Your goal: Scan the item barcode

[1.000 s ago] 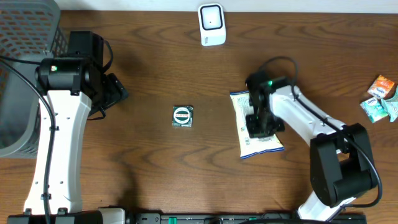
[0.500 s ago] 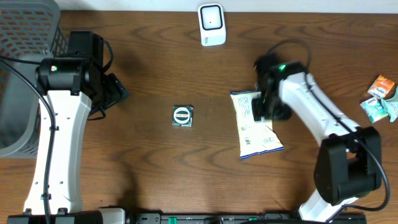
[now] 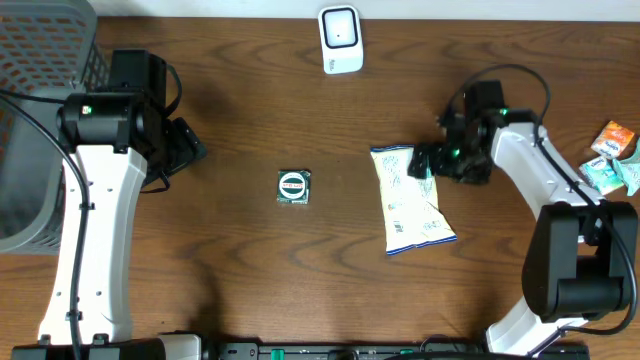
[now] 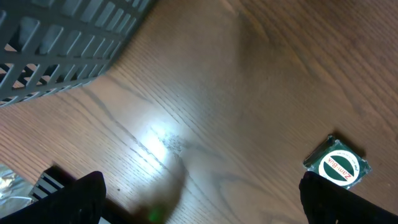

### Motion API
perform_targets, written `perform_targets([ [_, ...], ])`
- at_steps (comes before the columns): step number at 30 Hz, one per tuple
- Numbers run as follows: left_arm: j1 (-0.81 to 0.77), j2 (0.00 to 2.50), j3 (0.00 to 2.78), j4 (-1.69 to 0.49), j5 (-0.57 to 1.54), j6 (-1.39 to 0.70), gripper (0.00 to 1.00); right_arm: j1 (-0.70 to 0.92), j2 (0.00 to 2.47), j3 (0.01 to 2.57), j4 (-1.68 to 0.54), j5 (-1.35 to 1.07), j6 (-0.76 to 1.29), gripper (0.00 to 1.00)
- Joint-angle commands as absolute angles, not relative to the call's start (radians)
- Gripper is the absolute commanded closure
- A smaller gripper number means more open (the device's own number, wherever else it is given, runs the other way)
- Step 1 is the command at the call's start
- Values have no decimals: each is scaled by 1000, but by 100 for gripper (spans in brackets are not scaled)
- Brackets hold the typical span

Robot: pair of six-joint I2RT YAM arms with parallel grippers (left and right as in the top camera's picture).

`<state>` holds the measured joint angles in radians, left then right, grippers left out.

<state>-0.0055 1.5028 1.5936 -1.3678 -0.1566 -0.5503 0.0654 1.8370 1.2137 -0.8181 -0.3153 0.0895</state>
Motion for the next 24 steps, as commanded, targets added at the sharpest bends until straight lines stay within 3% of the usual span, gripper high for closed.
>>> perform_targets([
  [1, -2, 1503, 1594, -1372, -166, -555, 2, 68, 1835, 1129, -760, -475, 50, 1],
  [4, -2, 1503, 1594, -1372, -166, -556, 2, 76, 1835, 1058, -688, -512, 52, 1],
  [9, -2, 1503, 1594, -1372, -166, -556, 2, 95, 1835, 965, -596, -538, 55, 25],
  [12, -2, 1503, 1594, -1372, -166, -556, 2, 100, 1835, 939, -585, -537, 55, 62],
  [14, -2, 1503, 1594, -1372, -166, -555, 2, 100, 1835, 939, -588, -539, 58, 99],
  [17, -2, 1503, 1594, -1372, -166, -555, 2, 96, 1834, 952, -585, -585, 121, 99],
  [24, -2, 1503, 1594, -1372, -166, -555, 2, 41, 1807, 1068, -586, -990, 126, 99],
])
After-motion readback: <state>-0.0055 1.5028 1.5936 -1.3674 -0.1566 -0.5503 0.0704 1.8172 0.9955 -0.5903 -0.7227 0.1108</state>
